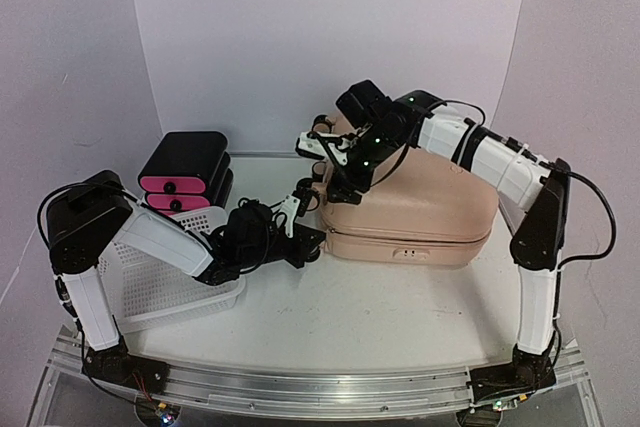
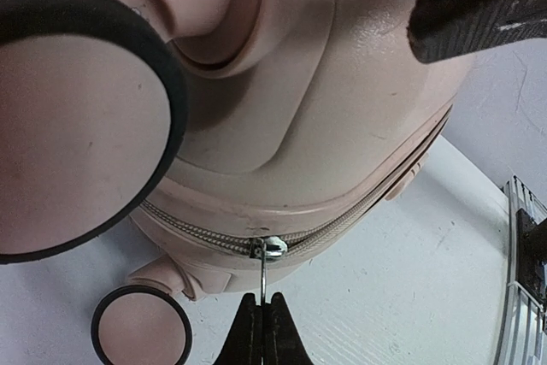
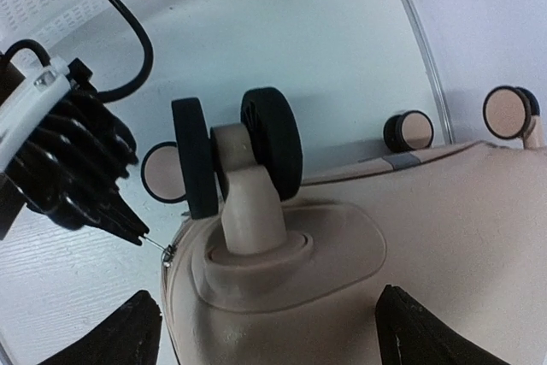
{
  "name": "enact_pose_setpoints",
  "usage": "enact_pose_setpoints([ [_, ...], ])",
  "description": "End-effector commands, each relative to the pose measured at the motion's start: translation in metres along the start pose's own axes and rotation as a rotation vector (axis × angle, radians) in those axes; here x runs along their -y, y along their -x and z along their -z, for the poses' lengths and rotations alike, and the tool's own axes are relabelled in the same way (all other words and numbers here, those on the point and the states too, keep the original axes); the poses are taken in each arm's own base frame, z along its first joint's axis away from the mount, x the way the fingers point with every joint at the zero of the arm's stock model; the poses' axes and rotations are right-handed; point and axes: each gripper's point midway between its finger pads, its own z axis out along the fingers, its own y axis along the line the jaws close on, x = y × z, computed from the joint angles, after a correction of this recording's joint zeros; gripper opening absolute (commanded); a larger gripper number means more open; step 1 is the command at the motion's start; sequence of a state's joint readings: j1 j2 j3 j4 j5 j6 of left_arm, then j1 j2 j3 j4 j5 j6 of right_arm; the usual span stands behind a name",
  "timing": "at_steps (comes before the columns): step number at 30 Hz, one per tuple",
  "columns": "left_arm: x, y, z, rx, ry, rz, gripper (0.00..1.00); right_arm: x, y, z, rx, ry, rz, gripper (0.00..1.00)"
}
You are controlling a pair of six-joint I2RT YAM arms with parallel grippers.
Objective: Open, take out, and arrange the luggage
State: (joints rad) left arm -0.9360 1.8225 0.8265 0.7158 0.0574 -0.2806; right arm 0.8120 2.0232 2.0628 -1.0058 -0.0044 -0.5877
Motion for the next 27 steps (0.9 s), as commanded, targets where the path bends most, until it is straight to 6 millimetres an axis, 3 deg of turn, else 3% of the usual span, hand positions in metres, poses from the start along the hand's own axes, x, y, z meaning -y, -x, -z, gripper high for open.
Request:
enact_pose_setpoints([
  [1, 0.013, 0.052, 0.01, 0.172, -0.03, -0.022, 0.0, -0.018, 0.014, -0.015, 0.076, 0.141, 0.095, 0.87],
  [7, 0.012, 0.05, 0.008, 0.171, -0.032, -0.022, 0.0, -0.032, 0.025, -0.031, 0.13, 0.235, 0.127, 0.79],
  [10, 0.011, 0.05, 0.009, 0.173, -0.027, -0.025, 0.0, -0.032, 0.024, -0.038, 0.127, 0.242, 0.142, 0.71],
  [16, 0.008, 0.049, 0.015, 0.176, -0.005, -0.051, 0.0, -0.03, 0.005, -0.045, 0.09, 0.28, 0.135, 0.47],
  [23, -0.001, 0.053, 0.02, 0.185, 0.022, -0.111, 0.0, -0.046, -0.024, -0.041, -0.009, 0.382, 0.172, 0.32],
  [27, -0.021, 0.058, 0.02, 0.194, 0.062, -0.104, 0.0, -0.054, -0.033, -0.042, -0.038, 0.421, 0.158, 0.29],
])
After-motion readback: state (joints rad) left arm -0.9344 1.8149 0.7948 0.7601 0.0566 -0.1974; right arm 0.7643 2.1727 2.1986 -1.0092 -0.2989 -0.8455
